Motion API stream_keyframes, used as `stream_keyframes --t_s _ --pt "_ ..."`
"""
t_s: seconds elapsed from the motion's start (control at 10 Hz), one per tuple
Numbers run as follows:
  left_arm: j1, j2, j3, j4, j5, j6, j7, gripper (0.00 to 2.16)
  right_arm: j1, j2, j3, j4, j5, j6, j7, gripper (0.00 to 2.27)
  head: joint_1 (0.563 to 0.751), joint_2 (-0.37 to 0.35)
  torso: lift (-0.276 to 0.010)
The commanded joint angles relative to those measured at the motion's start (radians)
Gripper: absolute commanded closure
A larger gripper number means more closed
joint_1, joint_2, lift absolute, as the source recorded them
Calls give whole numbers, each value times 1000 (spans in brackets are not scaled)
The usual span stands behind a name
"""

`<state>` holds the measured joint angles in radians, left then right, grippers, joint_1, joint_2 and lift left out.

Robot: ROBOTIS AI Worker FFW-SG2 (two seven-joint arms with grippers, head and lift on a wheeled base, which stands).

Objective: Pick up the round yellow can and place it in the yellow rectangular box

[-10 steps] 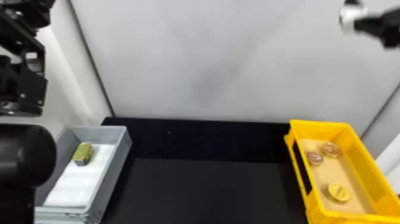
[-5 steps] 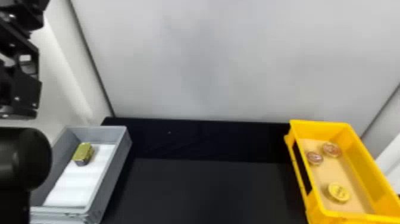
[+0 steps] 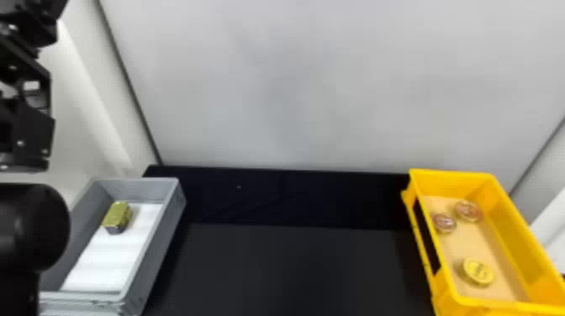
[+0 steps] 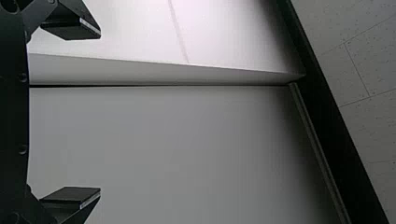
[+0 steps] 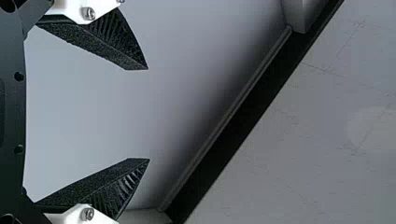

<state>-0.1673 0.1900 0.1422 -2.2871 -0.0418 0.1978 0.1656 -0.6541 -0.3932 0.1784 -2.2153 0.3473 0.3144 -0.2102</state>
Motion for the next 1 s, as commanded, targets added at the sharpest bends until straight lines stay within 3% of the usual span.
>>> stream_keyframes --t_s 0.0,0.3,0.9 --pt "-1 3 1 0 0 0 0 98 -61 -27 1 11 38 -55 8 87 663 54 -2" --pt "3 5 5 -2 0 -1 0 98 -114 -59 7 -1 56 -52 0 88 663 54 -2" --pt "2 6 2 -3 0 2 0 98 -108 -58 29 -21 52 8 -28 179 663 54 -2"
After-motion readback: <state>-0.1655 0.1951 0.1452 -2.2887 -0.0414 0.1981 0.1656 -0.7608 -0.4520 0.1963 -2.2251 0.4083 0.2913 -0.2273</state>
